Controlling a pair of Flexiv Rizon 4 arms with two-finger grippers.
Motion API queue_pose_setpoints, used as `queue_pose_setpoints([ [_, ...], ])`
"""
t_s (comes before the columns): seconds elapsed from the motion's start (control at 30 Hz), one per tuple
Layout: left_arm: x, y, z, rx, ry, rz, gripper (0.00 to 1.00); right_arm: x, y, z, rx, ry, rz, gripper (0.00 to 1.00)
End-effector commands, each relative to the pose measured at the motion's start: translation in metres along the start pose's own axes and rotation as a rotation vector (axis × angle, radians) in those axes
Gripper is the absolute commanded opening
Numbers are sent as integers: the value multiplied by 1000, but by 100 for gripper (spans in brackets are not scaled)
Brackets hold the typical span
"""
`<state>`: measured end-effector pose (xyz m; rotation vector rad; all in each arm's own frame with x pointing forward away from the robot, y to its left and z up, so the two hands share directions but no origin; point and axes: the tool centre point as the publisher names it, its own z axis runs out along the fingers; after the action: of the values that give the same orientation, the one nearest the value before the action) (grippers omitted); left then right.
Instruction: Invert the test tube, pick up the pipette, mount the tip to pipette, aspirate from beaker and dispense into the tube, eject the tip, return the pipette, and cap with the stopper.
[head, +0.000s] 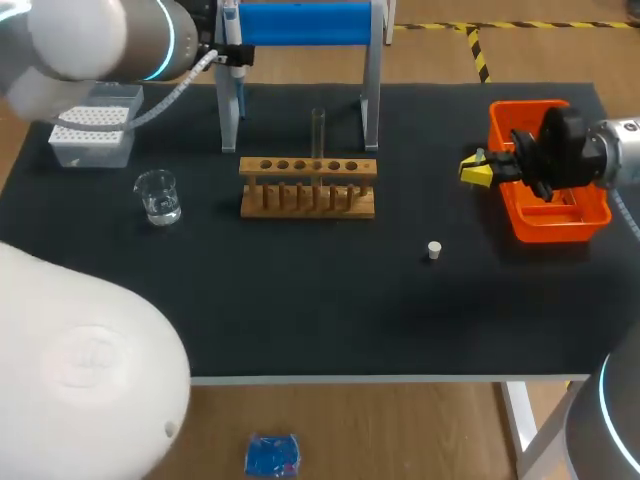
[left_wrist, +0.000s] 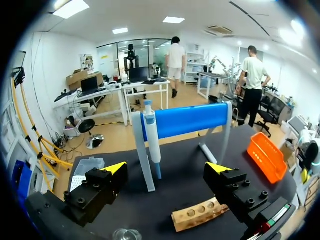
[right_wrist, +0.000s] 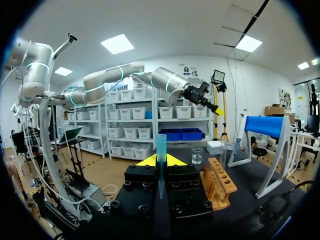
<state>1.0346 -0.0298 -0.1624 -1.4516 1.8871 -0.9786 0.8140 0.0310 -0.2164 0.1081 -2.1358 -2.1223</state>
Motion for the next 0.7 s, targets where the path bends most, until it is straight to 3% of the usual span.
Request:
queue_pose_setpoints([
  [0.03,5,1,12,27,-136,-18,100,0,1,-1,2,2,1,0],
  [0.7,8,-4,45,128,-224,-62,100,0,1,-1,2,2,1,0],
])
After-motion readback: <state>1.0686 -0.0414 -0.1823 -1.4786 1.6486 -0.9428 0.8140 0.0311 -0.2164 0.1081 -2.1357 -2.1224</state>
